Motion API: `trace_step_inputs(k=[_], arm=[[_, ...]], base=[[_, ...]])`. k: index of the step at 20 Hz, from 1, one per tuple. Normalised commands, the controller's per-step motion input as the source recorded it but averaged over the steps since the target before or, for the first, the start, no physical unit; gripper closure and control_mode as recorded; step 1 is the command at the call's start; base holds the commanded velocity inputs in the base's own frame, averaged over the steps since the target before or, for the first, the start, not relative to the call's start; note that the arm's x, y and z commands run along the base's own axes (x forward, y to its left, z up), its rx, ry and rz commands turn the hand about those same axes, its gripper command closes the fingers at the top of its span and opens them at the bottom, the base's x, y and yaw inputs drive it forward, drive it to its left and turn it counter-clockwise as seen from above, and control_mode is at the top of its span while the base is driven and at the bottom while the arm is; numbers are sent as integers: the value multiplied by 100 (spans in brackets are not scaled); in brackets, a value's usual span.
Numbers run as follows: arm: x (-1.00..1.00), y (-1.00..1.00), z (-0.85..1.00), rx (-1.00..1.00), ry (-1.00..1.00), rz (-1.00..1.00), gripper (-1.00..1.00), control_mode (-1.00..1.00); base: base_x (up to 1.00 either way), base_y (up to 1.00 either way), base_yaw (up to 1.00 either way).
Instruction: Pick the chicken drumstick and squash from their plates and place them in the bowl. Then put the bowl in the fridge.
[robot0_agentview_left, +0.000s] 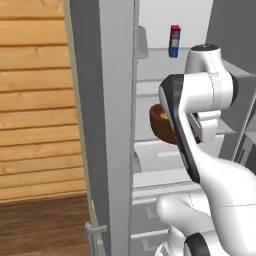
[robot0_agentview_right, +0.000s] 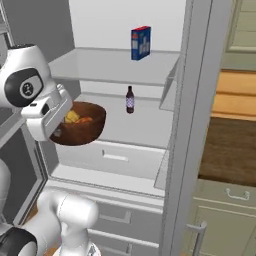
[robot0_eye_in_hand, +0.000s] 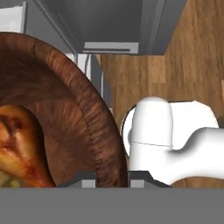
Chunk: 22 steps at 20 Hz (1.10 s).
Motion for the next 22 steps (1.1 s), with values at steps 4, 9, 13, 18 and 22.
trace_step_inputs(k=[4,9,13,18,22], arm=[[0,0,0,0,0,0,100,100],[0,0,0,0,0,0,100,100],[0,0,0,0,0,0,100,100],[0,0,0,0,0,0,100,100],[0,0,0,0,0,0,100,100]], base=[[36,-1,-19],[35,-19,-4],[47,-12,-4],[39,-12,-5],[24,-3,-1]])
